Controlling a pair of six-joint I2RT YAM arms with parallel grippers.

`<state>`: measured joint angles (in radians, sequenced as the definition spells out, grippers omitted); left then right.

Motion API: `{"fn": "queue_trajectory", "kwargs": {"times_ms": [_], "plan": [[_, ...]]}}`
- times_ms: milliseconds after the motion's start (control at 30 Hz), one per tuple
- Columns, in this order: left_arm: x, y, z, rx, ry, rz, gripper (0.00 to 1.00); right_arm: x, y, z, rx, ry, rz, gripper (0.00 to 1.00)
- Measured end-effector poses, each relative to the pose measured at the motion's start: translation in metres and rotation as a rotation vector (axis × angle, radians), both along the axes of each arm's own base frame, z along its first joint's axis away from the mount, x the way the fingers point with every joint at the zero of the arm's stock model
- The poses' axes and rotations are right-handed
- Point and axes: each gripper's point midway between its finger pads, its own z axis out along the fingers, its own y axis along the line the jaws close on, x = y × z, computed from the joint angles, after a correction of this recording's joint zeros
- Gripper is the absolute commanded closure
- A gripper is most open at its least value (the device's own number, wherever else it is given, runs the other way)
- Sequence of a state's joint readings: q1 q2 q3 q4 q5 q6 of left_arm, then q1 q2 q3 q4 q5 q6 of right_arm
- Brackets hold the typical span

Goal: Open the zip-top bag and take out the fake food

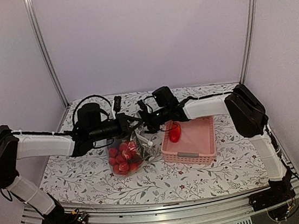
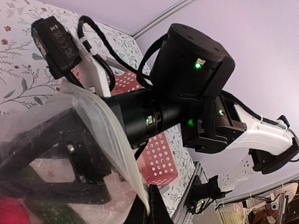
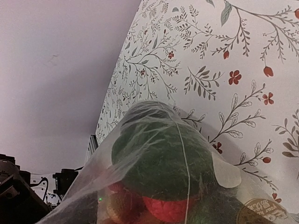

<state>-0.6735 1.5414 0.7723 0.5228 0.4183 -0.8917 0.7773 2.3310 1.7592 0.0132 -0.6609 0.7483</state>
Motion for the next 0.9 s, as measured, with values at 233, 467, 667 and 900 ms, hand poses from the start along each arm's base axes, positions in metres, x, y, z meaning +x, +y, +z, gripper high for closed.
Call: {"fn": "queue_trajectory", "kwargs": {"times_ms": [233,467,667,900], "plan": [[0.001,0.0,-0.004,-0.008,0.025,-0.016,1.0,0.0,0.006,-0.021,-0.011,0.015,0.009,0.23],[0.003,-0.002,-0.007,0.013,0.046,-0.019,1.0,0.001,0.008,-0.027,-0.015,0.025,0.008,0.53],[0.009,0.002,-0.013,0.072,0.063,0.012,1.0,0.002,0.001,-0.034,-0.009,0.047,0.008,0.69],[0.012,0.009,-0.026,0.124,0.086,0.031,1.0,-0.001,-0.001,-0.031,0.034,0.042,0.027,0.39]]}}
